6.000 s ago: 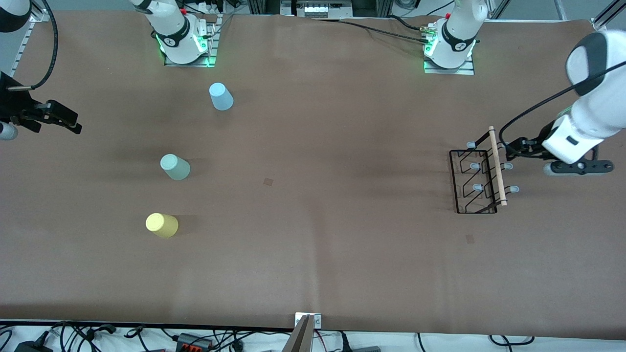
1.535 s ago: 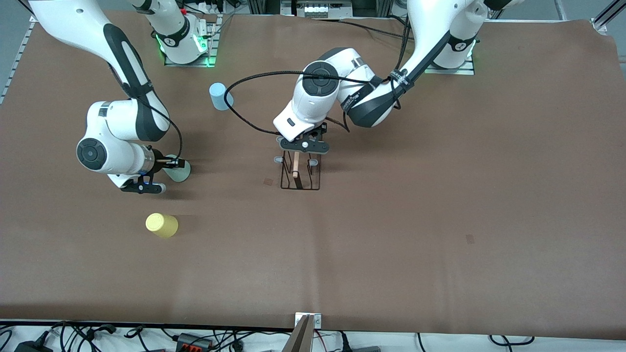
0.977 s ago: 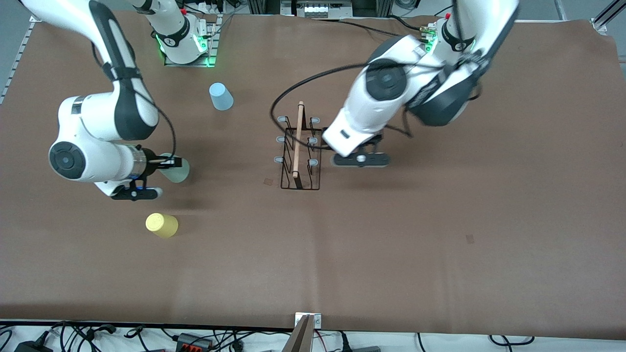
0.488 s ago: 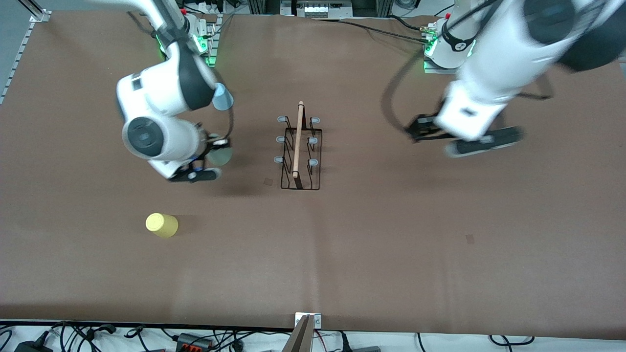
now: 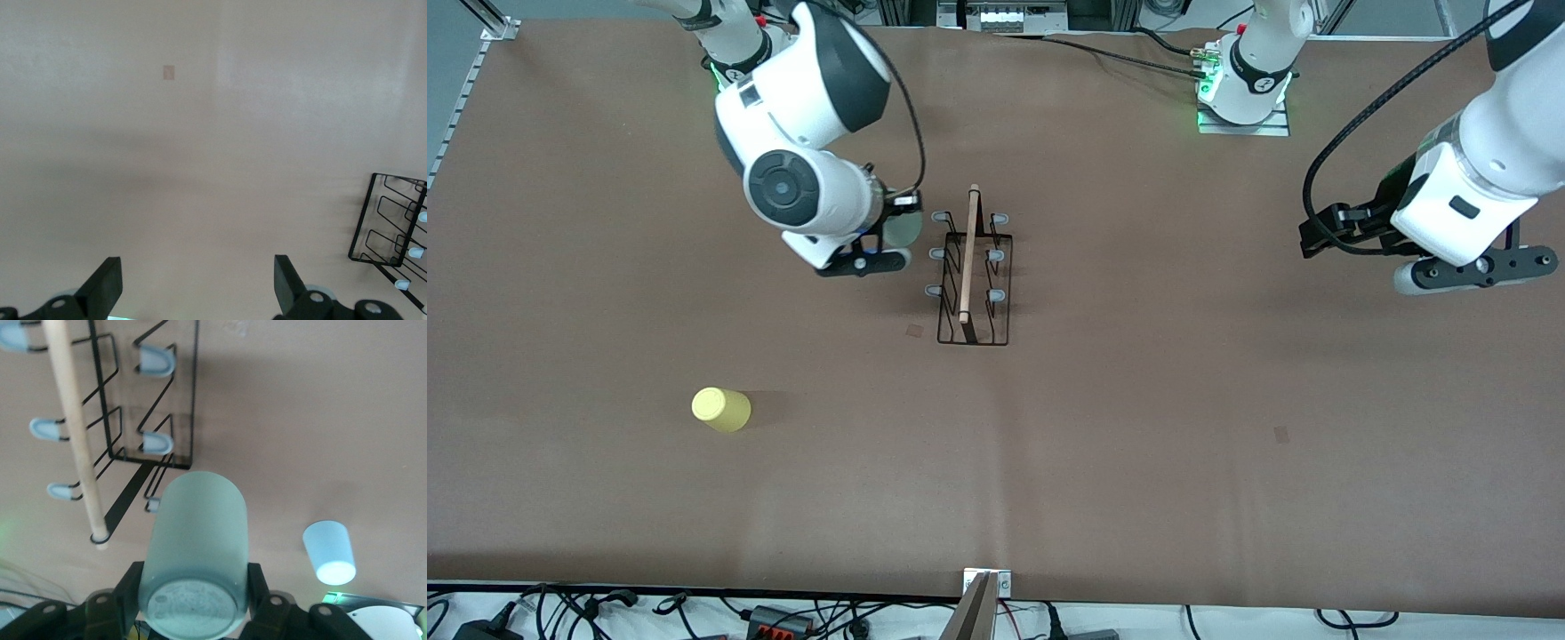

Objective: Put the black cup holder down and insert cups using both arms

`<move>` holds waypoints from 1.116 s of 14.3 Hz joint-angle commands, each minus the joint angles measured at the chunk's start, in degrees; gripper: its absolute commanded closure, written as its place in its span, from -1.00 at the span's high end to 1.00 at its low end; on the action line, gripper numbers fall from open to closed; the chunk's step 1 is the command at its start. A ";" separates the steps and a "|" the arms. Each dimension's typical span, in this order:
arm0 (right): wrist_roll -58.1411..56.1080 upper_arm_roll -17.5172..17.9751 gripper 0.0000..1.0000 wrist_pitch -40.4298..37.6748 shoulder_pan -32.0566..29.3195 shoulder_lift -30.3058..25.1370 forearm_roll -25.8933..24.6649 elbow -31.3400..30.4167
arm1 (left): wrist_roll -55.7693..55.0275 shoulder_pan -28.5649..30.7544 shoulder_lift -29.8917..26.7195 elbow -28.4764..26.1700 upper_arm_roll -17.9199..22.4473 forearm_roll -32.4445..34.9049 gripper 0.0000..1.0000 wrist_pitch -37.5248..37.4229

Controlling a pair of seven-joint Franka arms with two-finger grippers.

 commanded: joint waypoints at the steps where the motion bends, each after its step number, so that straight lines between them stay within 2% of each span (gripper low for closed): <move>1: 0.68 -0.53 -0.53 -0.22 3.00 0.66 1.05 -0.13 | 1.12 -0.87 0.13 0.38 -0.92 2.39 1.00 -0.50; 4: 0.68 -0.53 -0.51 0.75 3.18 1.89 1.14 -0.13 | 1.12 -2.53 0.13 0.20 -1.19 2.91 1.00 -0.07; 7: 0.68 -0.53 -0.51 1.19 4.49 2.16 1.14 -0.13 | 1.38 -2.89 -1.88 -2.86 -0.23 2.92 1.00 0.20; 8: 0.68 -0.53 -0.51 1.19 4.58 2.60 1.14 -0.05 | 1.47 -3.50 -3.55 -5.13 1.35 2.31 1.00 1.16; 12: 0.68 -0.53 -0.51 2.07 5.20 3.04 1.14 -0.05 | 13.91 -9.30 -11.02 -16.38 14.52 -4.18 1.00 10.73; 16: 0.59 -0.53 -0.51 3.04 5.20 3.74 0.96 0.04 | 15.62 -10.36 -13.84 -20.26 18.94 -4.20 1.00 10.48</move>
